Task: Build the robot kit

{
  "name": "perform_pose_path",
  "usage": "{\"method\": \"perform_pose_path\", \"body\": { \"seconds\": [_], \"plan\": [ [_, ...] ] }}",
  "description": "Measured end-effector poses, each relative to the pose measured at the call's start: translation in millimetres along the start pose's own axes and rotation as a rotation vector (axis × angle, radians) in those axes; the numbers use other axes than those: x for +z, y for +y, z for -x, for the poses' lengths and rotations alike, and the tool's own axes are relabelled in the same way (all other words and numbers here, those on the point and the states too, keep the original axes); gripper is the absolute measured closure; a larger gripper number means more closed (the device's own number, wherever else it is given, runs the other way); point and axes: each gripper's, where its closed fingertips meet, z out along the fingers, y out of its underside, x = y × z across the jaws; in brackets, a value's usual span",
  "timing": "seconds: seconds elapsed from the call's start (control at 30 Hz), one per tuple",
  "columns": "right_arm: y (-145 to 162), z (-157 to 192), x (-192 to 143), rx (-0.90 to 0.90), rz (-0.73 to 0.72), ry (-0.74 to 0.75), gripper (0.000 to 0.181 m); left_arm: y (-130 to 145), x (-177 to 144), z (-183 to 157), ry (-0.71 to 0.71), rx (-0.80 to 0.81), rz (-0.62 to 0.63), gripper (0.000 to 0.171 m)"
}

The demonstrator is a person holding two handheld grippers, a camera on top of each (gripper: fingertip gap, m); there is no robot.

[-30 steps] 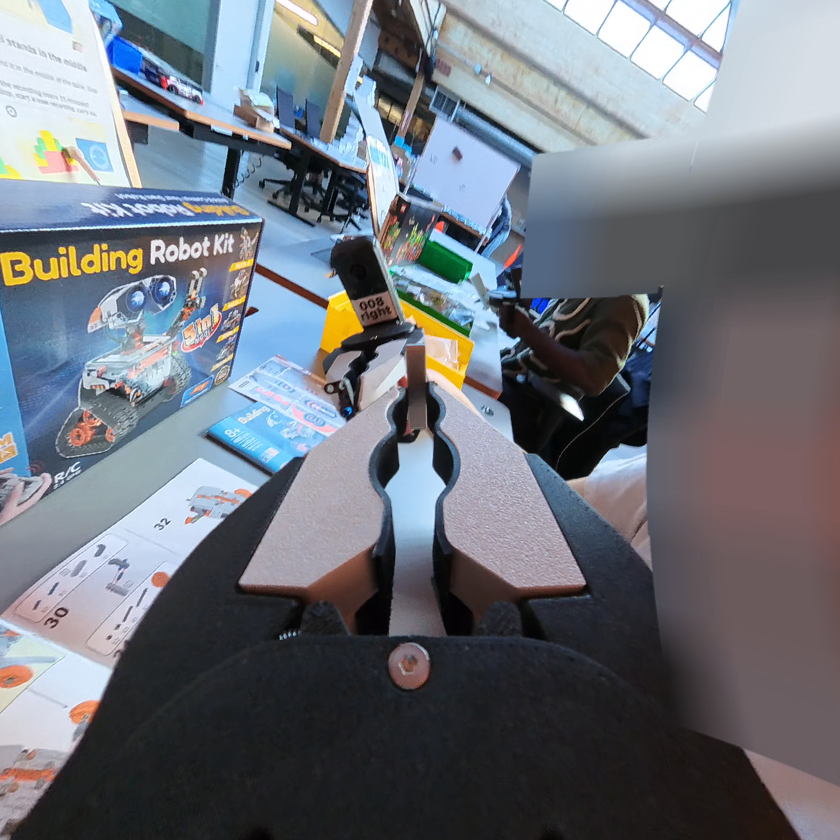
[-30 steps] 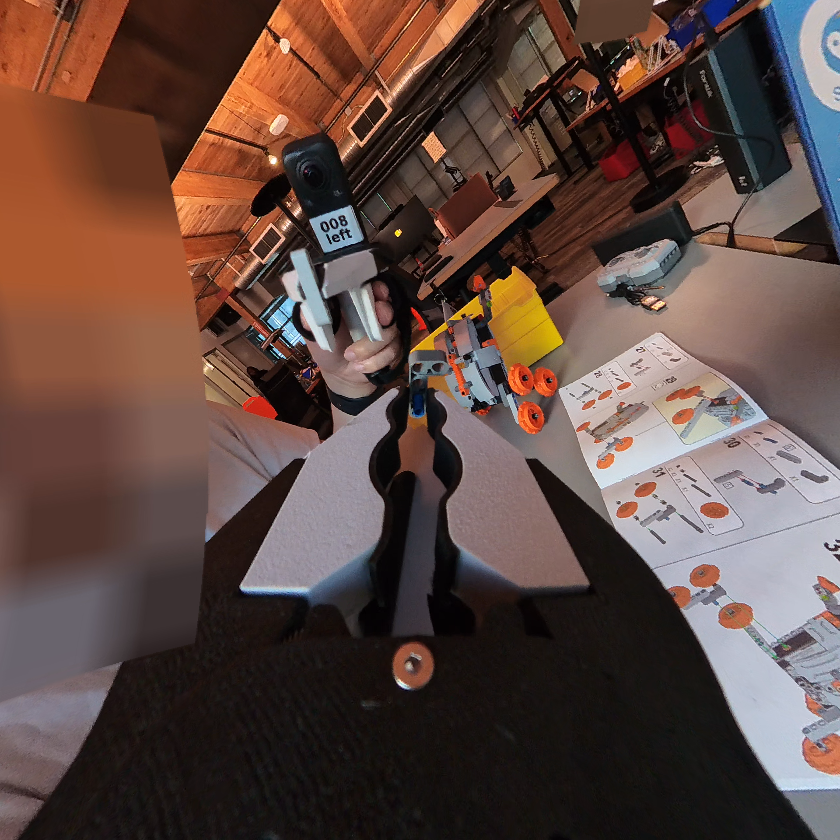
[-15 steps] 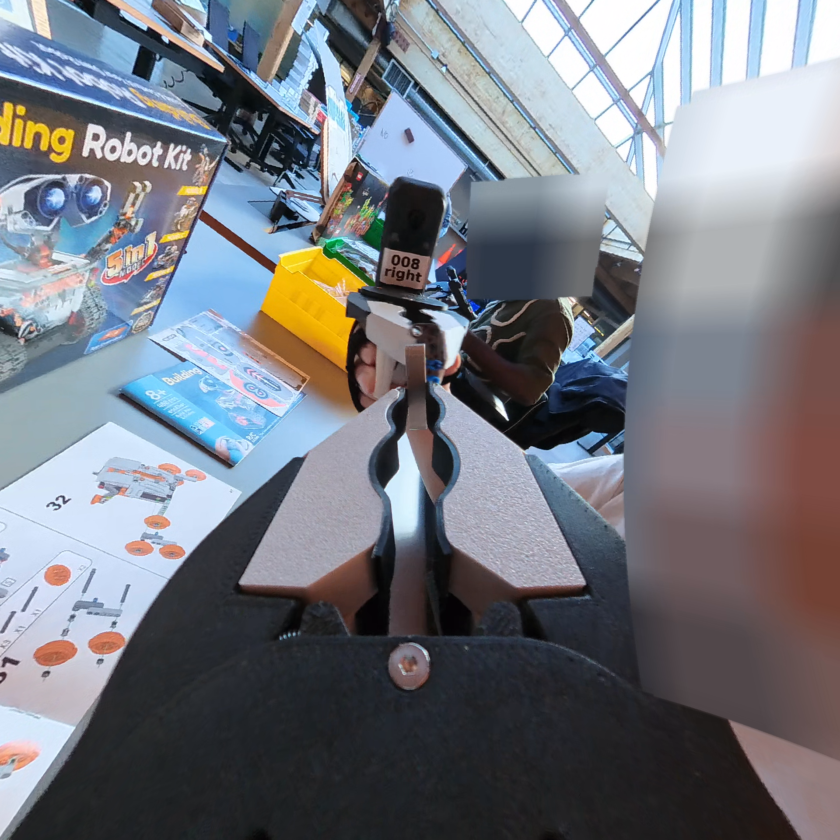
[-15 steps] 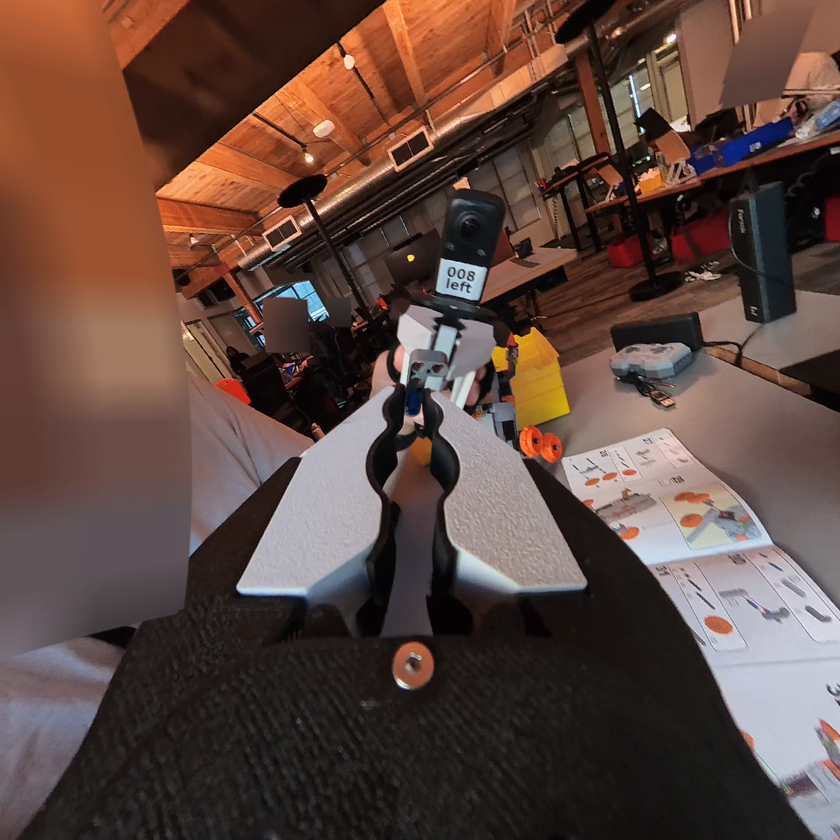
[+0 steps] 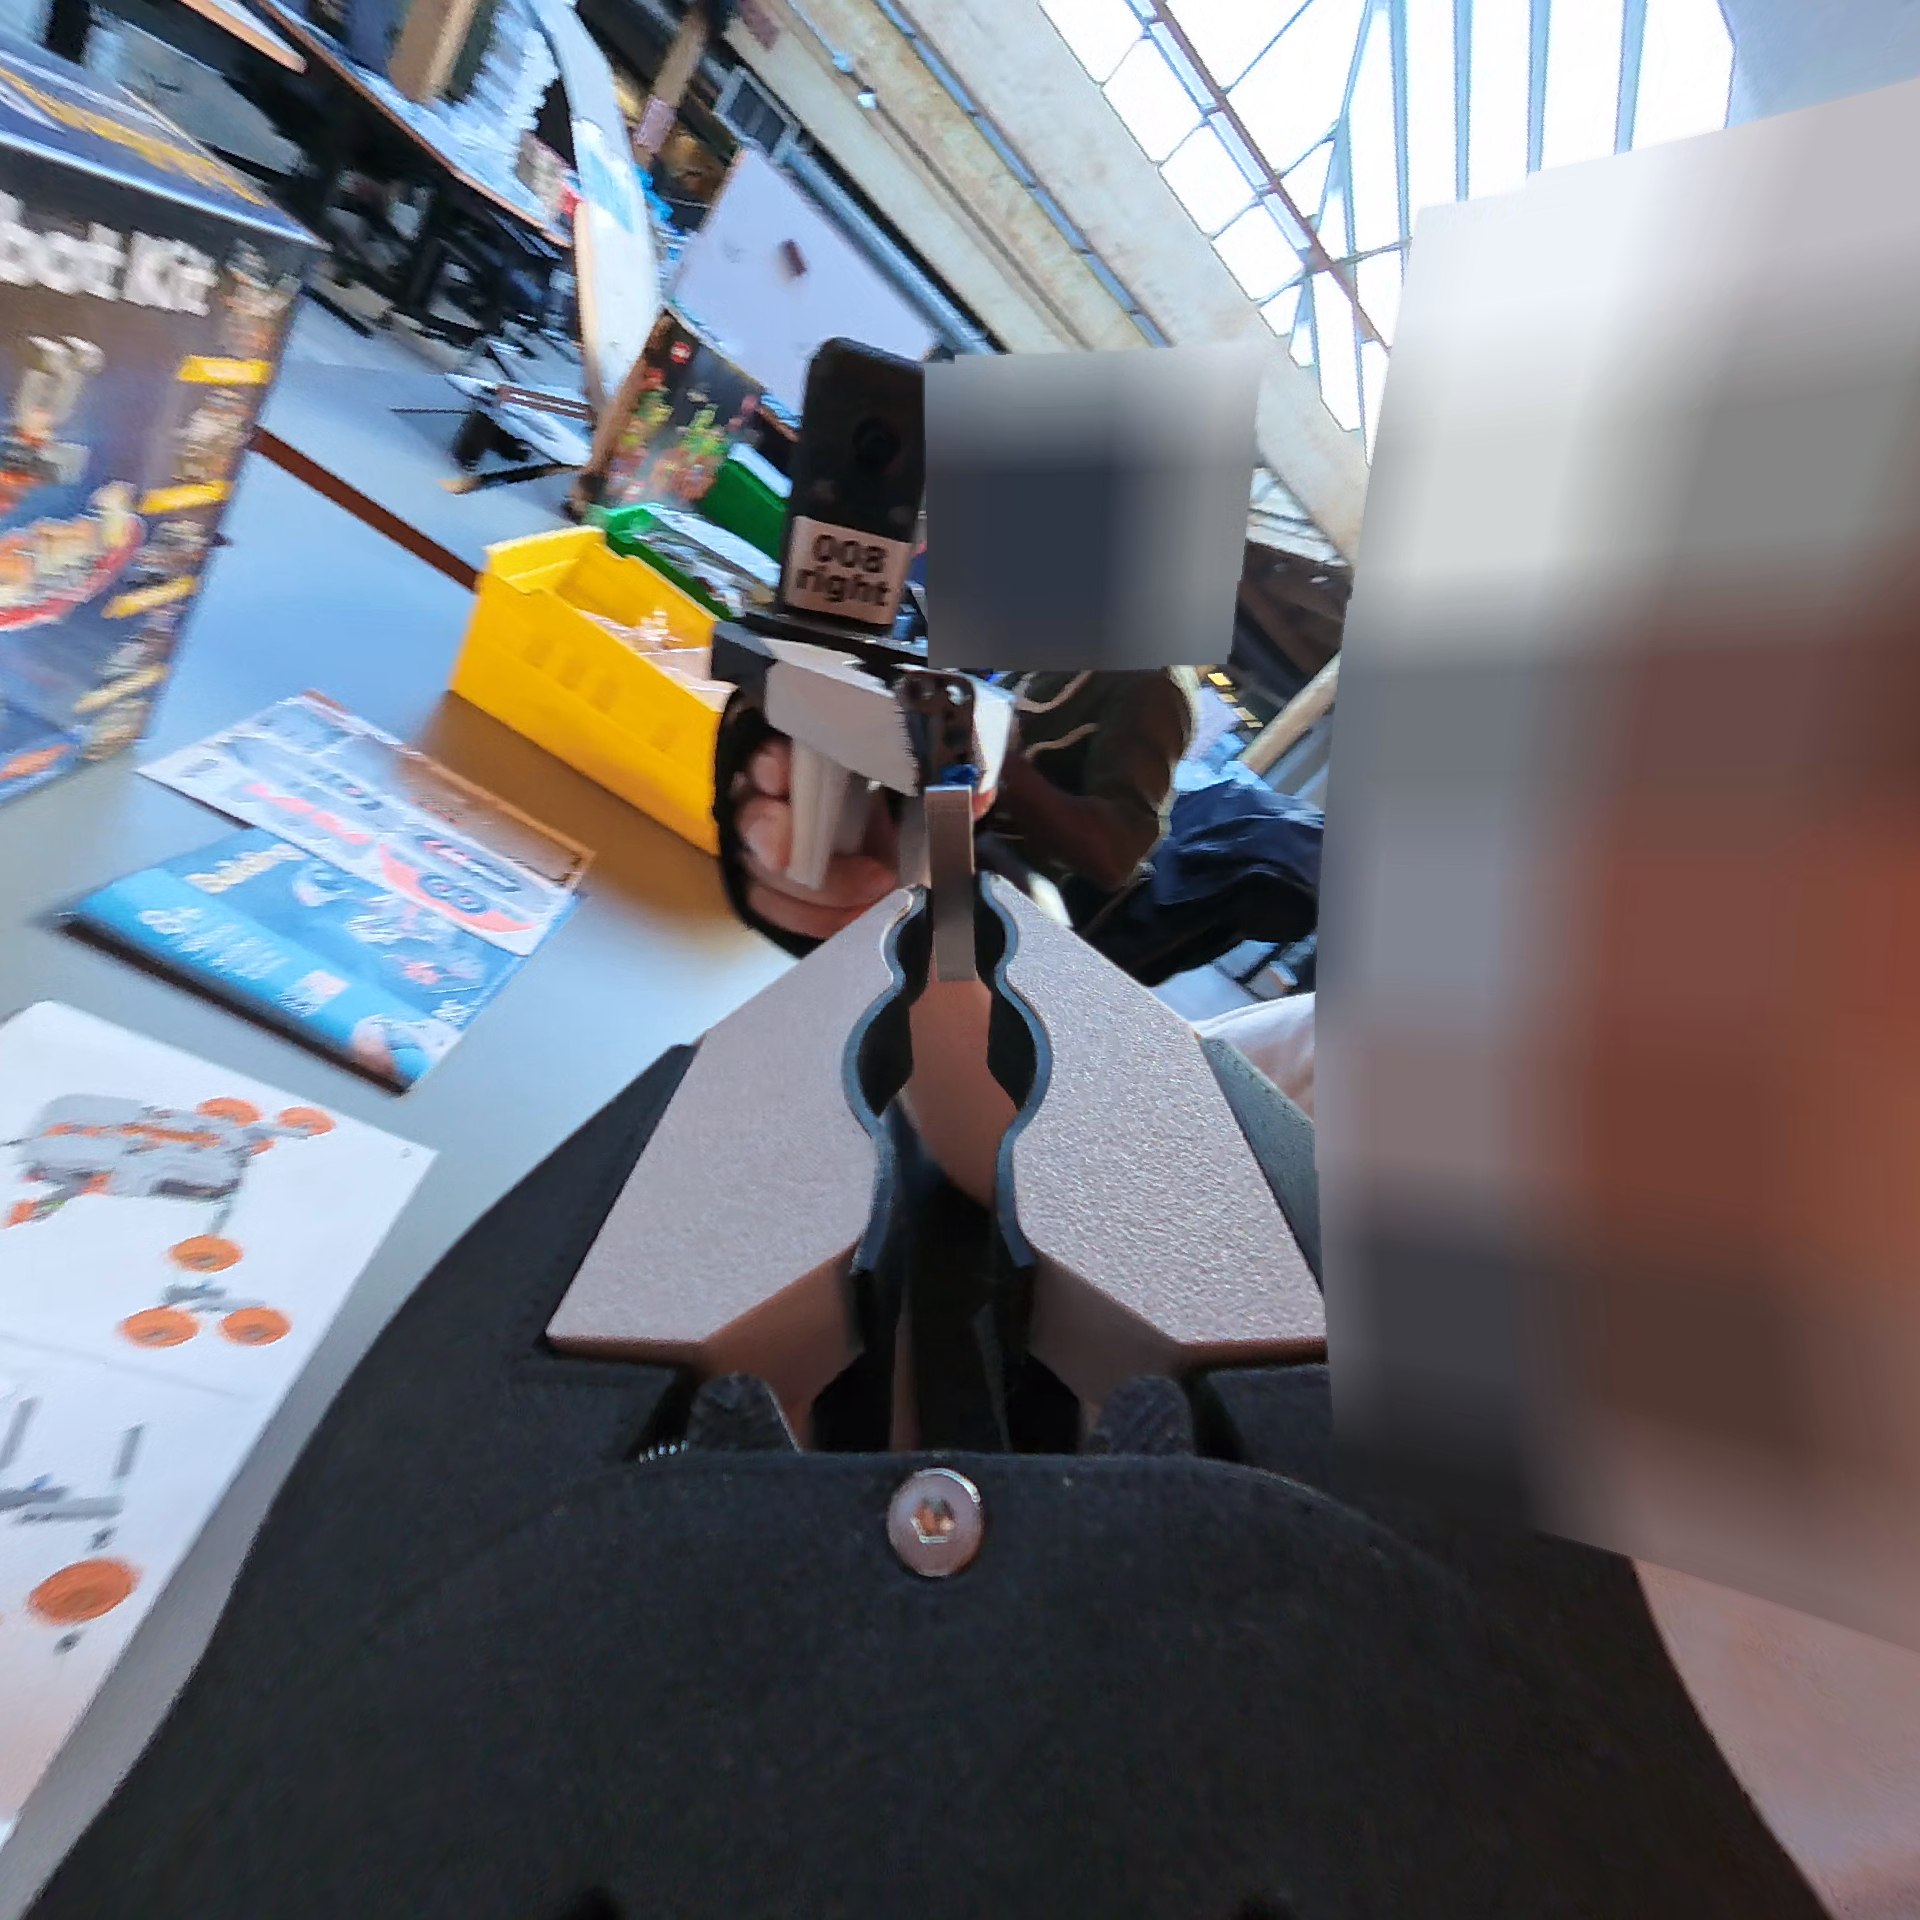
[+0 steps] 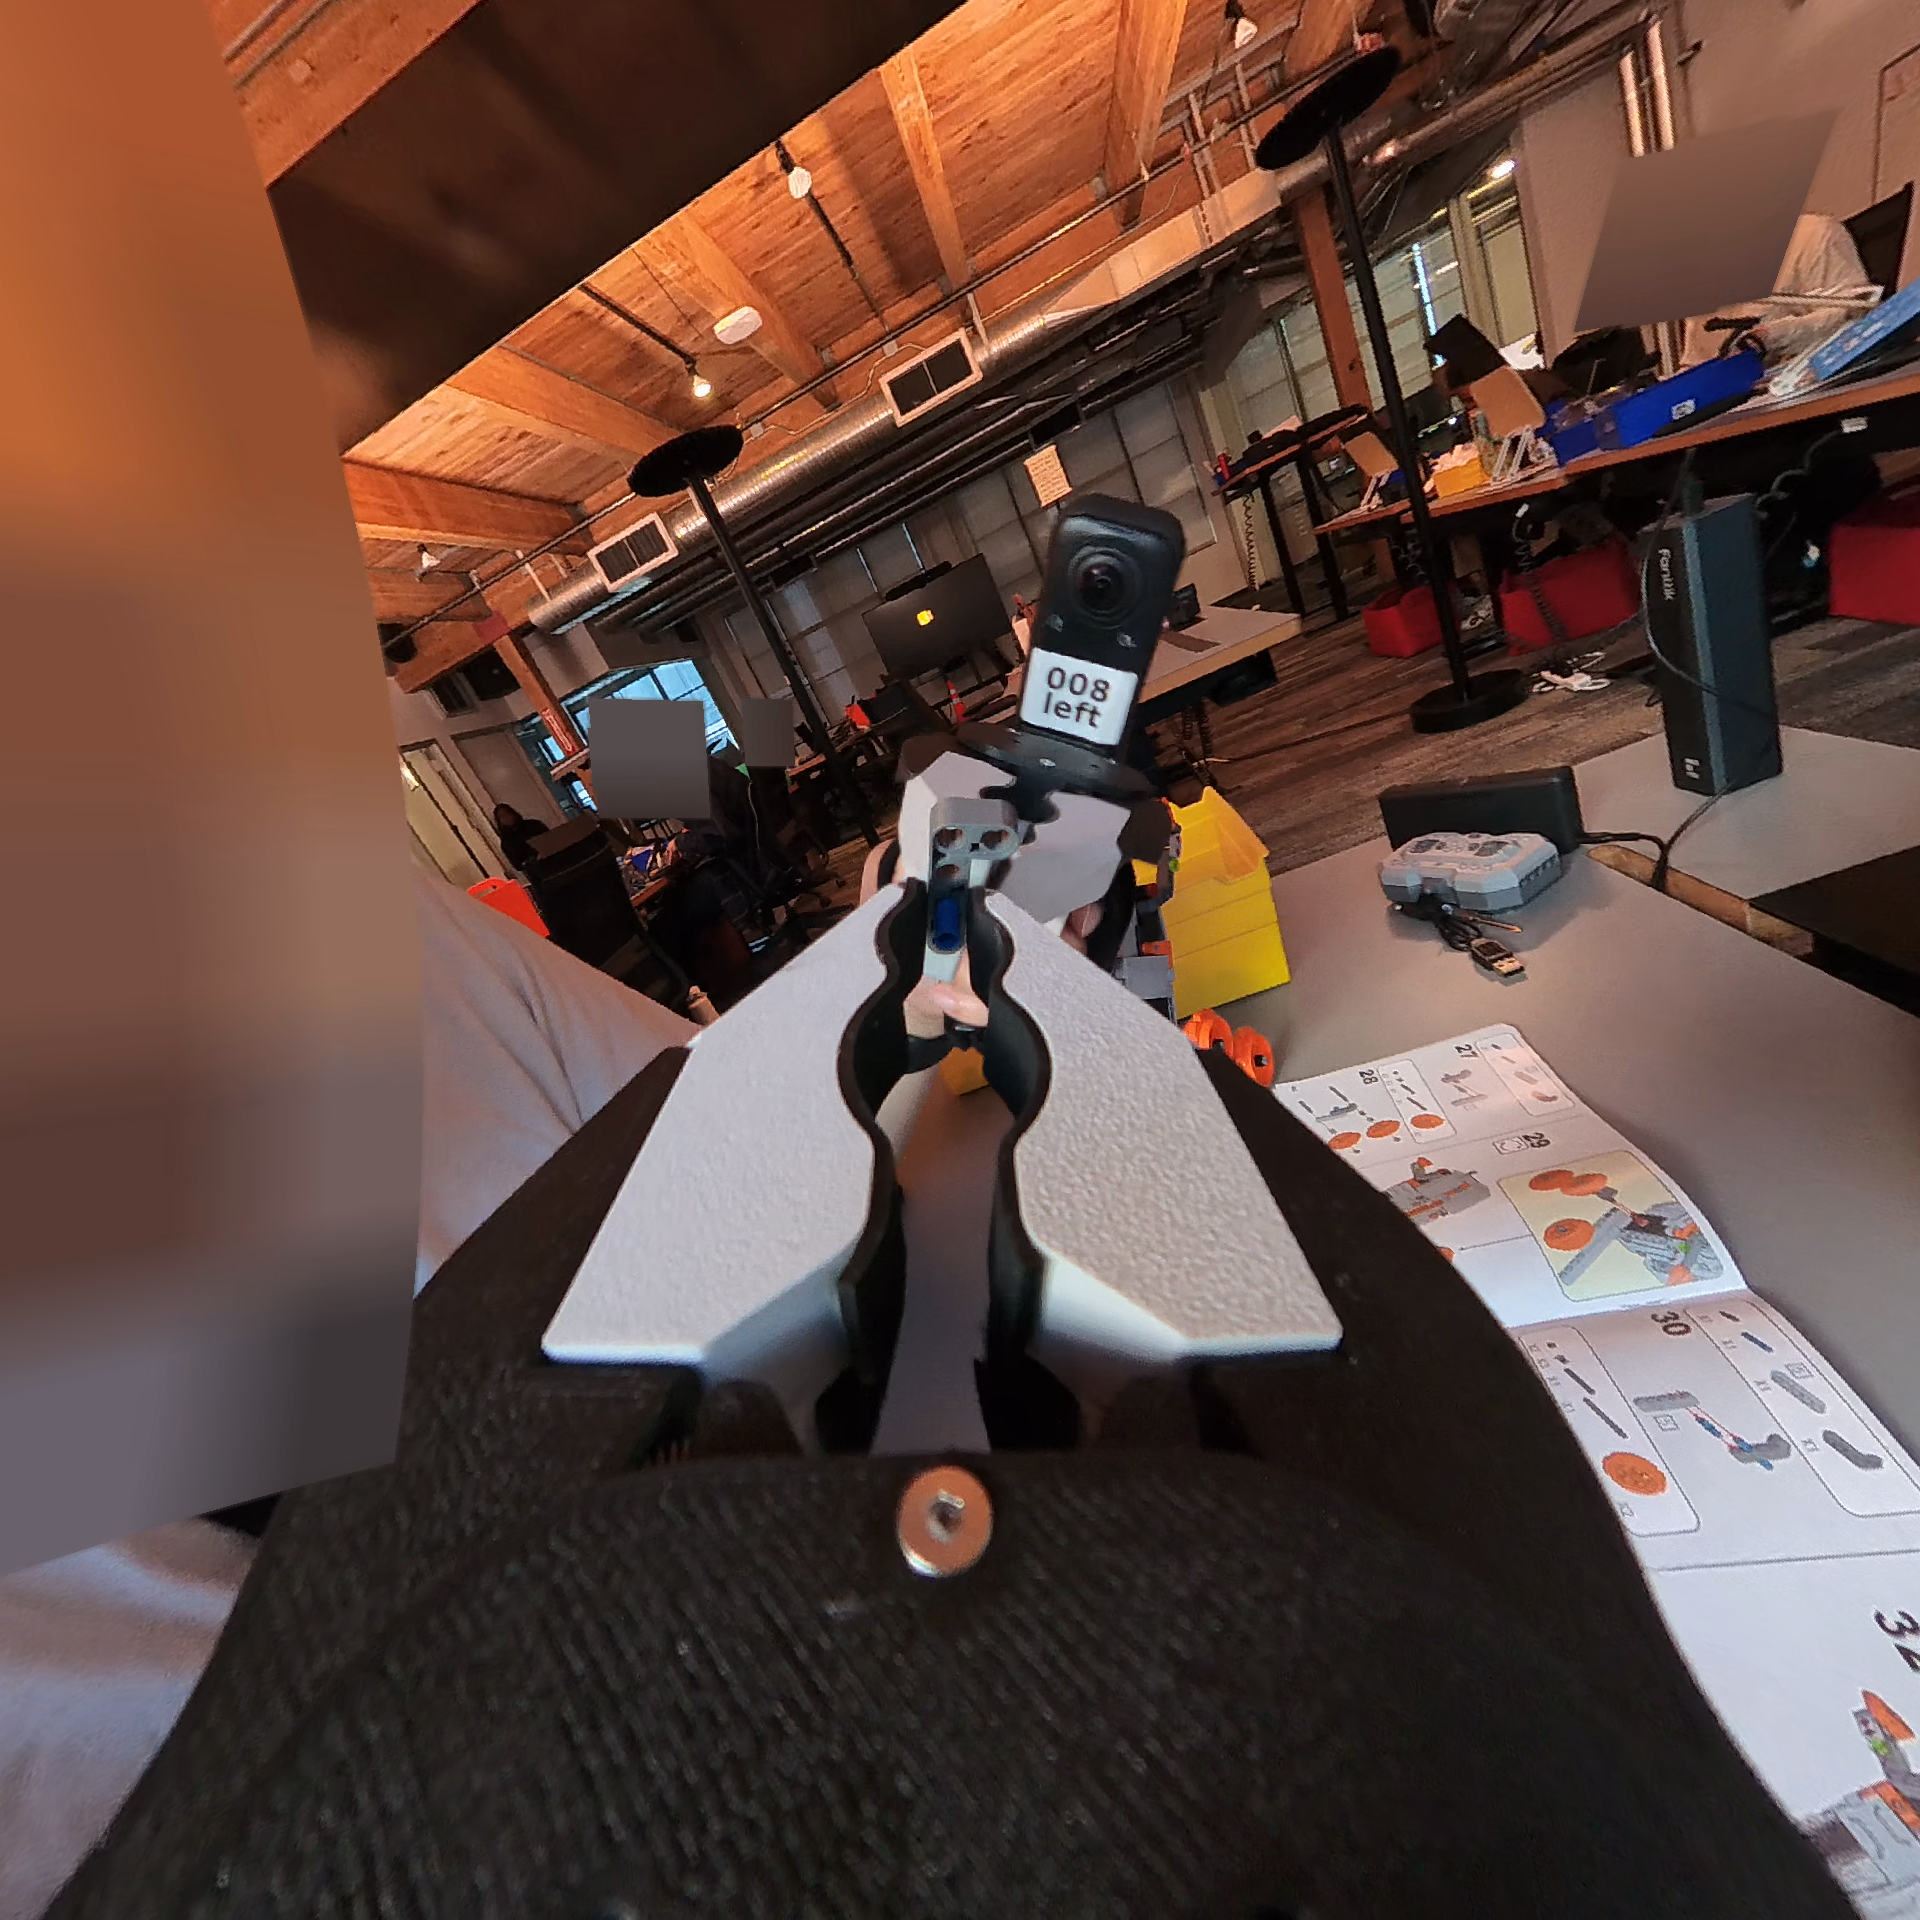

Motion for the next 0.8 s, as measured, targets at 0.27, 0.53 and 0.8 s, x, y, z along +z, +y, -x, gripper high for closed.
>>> {"method": "perform_pose_path", "body": {
  "seconds": [0.27,0.53,0.8],
  "plan": [
    [29,-34,-25,0.072,0.195,0.186,0.175,70,-61,106,-0.904,0.187,0.596,0.166],
    [9,-22,-44,0.014,0.165,0.217,0.175,189,-73,126,-0.953,0.184,1.303,0.166],
    [-15,-6,-57,-0.023,0.08,0.206,0.175,210,-73,131,-1.064,0.372,1.27,0.166]
  ]
}}
